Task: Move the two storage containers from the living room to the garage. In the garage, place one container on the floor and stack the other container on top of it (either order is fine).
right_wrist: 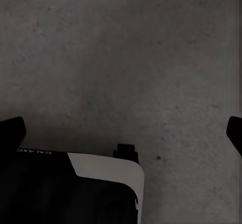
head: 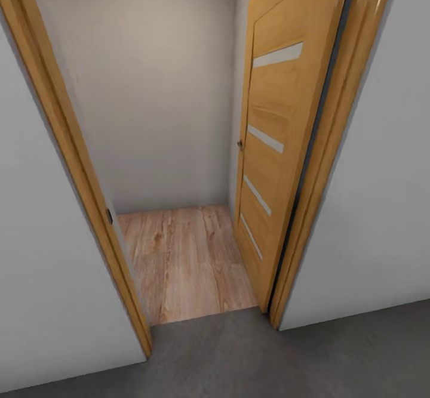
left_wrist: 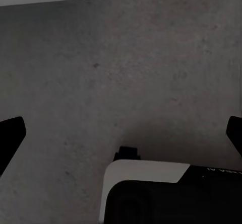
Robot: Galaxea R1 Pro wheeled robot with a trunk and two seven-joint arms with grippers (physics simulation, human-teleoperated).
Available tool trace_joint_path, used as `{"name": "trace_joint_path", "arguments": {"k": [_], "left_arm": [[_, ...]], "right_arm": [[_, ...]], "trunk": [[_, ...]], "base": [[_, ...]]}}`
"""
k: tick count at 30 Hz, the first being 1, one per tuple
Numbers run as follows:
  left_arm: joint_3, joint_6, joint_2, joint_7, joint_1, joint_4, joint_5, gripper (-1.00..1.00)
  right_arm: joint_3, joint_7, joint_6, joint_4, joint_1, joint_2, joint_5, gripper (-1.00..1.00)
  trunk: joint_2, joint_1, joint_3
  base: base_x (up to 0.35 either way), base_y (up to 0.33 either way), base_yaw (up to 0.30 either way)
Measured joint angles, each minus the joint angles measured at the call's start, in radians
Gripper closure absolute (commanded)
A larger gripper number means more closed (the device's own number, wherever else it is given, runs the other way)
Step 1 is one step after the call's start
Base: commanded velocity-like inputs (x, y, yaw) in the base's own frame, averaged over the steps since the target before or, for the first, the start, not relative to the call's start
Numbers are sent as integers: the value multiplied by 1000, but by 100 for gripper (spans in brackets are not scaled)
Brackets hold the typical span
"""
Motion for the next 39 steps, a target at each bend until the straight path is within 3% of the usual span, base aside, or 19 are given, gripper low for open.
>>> {"name": "trace_joint_path", "arguments": {"k": [22,39], "left_arm": [[0,4,1,1,0,0,0,-100],[-2,3,-1,1,0,0,0,-100]], "right_arm": [[0,0,0,0,0,0,0,-100],[0,0,0,0,0,0,1,-100]], "trunk": [[0,0,0],[0,1,5]], "base": [[314,-89,125],[14,-4,1]]}}
